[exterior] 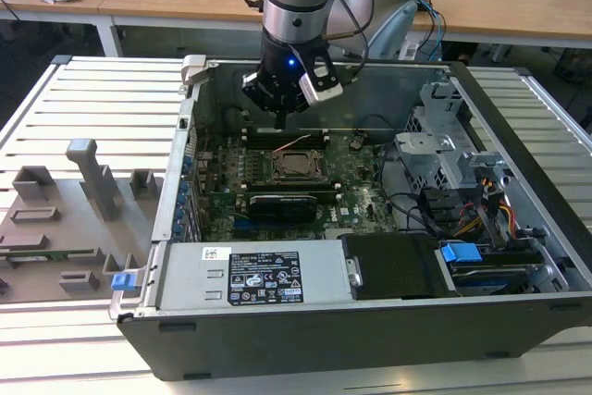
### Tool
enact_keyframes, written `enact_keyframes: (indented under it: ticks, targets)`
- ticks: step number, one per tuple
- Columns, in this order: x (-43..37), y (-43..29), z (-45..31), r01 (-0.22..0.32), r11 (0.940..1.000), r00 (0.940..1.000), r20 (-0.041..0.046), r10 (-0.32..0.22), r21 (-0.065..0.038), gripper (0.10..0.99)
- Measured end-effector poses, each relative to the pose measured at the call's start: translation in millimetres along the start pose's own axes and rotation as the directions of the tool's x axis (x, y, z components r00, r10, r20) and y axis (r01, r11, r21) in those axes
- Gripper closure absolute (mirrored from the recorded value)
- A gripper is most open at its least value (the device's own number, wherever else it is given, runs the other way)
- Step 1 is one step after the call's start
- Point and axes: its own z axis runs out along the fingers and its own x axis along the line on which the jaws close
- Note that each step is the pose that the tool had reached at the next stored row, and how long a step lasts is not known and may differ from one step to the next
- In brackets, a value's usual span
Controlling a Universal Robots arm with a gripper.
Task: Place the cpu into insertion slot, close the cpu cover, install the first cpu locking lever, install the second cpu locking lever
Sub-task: 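Install the first cpu locking lever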
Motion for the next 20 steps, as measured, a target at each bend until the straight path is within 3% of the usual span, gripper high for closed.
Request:
enact_keyframes:
  ticks: [10,14,20]
  targets:
    - [-0.3,-1.1,8.4,0.000,1.0000,1.0000,-0.0001,0.000,0.000,0.980]
    - [-0.5,-2.1,15.9,0.000,1.0000,1.0000,0.0000,0.000,0.000,0.980]
    - [-0.6,-2.9,21.3,0.000,1.0000,1.0000,0.0000,0.000,0.000,0.980]
